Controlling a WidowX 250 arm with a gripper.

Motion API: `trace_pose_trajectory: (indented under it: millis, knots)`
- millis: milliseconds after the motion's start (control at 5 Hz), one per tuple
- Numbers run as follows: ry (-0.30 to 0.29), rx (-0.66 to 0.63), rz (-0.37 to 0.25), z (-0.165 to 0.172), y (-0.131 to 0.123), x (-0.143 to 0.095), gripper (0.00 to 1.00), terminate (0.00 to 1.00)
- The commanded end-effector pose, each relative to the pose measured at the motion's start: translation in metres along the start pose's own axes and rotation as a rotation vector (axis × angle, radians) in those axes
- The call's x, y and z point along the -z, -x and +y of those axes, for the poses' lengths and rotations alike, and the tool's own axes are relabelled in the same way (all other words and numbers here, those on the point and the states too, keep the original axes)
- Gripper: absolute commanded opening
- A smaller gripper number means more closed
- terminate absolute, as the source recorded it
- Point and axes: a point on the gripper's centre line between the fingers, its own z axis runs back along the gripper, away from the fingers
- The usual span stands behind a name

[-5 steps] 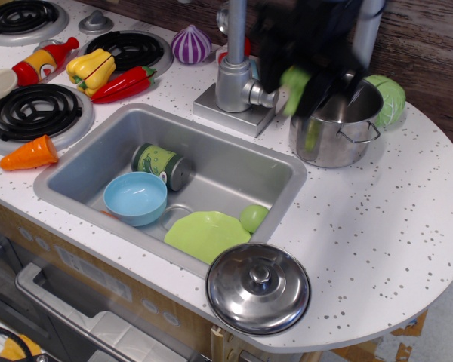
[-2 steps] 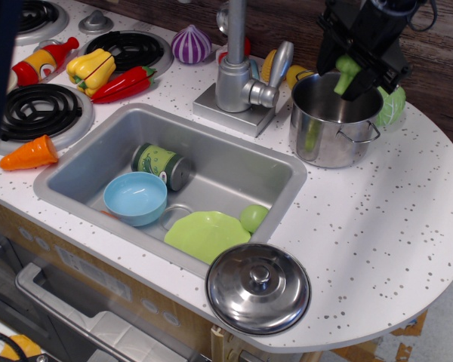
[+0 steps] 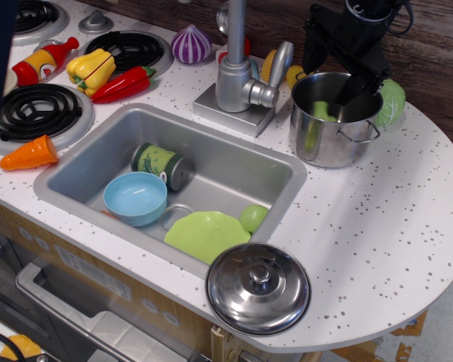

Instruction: Put broccoli in pot or pan

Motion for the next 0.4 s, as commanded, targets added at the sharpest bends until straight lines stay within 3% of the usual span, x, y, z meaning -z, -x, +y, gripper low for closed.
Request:
trace_pose_trajectory:
  millis: [0,200]
  knots:
    - [-0.01,0.001,-0.055,0.0089,-0.0078,-0.0186,1.0,0.0]
    - [-0.01,0.001,-0.055,0.0089,-0.0078,-0.0186,1.0,1.0]
